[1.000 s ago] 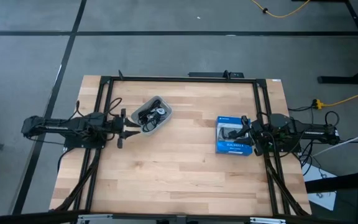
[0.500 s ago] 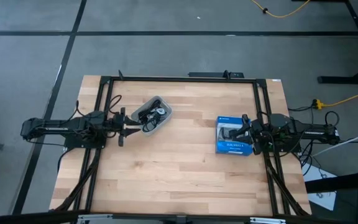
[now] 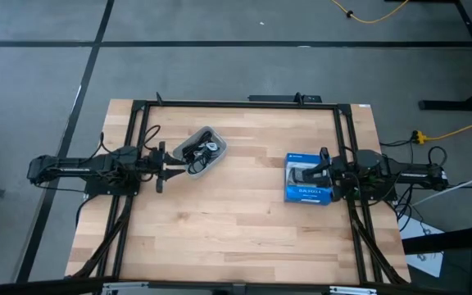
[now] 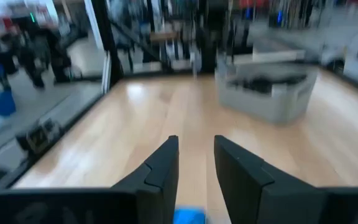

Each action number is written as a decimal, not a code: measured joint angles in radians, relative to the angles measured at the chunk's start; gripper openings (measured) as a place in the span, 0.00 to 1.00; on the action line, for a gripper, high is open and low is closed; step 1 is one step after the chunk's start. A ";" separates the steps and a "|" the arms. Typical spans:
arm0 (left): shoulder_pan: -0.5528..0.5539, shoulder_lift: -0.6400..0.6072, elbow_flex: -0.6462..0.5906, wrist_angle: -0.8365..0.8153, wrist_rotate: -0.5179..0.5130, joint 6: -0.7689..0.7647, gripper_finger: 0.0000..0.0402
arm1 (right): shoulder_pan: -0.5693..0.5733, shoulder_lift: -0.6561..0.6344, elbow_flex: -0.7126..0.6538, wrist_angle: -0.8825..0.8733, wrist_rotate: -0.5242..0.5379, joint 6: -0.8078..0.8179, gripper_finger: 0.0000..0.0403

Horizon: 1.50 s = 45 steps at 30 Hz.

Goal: Pick and place USB-C Cables
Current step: Return to Home Position

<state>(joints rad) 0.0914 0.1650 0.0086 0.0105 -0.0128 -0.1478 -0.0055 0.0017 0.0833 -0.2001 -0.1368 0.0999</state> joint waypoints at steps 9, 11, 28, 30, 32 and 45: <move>0.000 0.000 0.000 0.000 -0.001 0.000 0.31 | 0.001 0.015 -0.076 0.236 0.052 -0.052 0.26; 0.000 0.000 0.000 0.000 -0.002 0.000 0.31 | 0.000 0.024 -0.076 0.222 0.097 -0.052 0.26; 0.000 0.000 0.000 0.001 -0.001 0.000 0.31 | 0.000 0.044 -0.076 0.224 0.117 0.154 0.26; 0.000 0.000 0.000 0.001 -0.001 0.000 0.31 | 0.000 0.044 -0.076 0.224 0.117 0.155 0.26; 0.000 0.000 0.000 0.001 -0.001 0.000 0.31 | 0.000 0.044 -0.076 0.224 0.117 0.158 0.26; 0.000 0.000 -0.001 0.001 -0.001 0.000 0.31 | 0.000 0.044 -0.076 0.224 0.118 0.154 0.26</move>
<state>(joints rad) 0.0914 0.1650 0.0078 0.0113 -0.0139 -0.1474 -0.0051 0.0456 0.0071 0.0242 -0.0189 0.2538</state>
